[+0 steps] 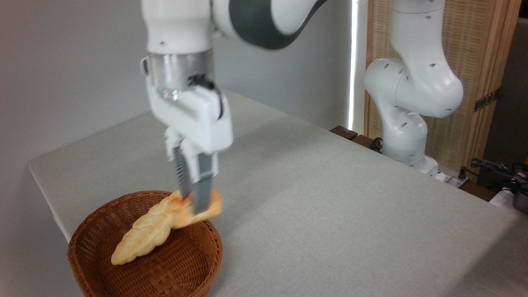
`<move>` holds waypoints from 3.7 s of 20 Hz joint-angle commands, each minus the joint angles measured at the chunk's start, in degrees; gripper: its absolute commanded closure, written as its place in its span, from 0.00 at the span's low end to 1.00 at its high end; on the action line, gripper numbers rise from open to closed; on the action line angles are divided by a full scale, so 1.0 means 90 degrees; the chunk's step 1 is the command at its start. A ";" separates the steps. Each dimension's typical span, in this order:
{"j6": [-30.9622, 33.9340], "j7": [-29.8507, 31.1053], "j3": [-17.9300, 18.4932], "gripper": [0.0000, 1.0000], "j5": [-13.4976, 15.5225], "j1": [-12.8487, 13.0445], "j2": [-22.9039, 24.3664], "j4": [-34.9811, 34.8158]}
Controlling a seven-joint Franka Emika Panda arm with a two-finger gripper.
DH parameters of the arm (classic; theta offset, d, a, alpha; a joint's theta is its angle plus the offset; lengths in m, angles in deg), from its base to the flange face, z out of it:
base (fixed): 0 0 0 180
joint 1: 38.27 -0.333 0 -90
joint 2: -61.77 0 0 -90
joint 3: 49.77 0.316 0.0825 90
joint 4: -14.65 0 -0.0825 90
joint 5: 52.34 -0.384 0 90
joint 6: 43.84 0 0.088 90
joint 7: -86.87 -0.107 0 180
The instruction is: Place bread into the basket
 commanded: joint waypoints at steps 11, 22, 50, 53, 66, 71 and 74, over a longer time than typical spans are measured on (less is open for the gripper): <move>-0.1233 -0.0031 -0.0184 0.00 -0.0797 0.0044 -0.1217 0.0346; -0.1243 0.0038 -0.0282 0.00 -0.0709 0.0044 -0.1237 0.0356; 0.2360 0.0771 -0.0839 0.00 0.0336 -0.0385 0.0541 0.0638; 0.2360 0.0741 -0.0605 0.00 0.0346 -0.0366 0.0521 0.0863; 0.2360 0.0897 -0.0311 0.00 0.0355 -0.0044 0.0463 0.0893; 0.2360 0.0917 -0.0311 0.00 0.0355 0.0015 0.0434 0.0873; 0.2351 0.0898 -0.0311 0.00 0.0346 0.0015 0.0404 0.0864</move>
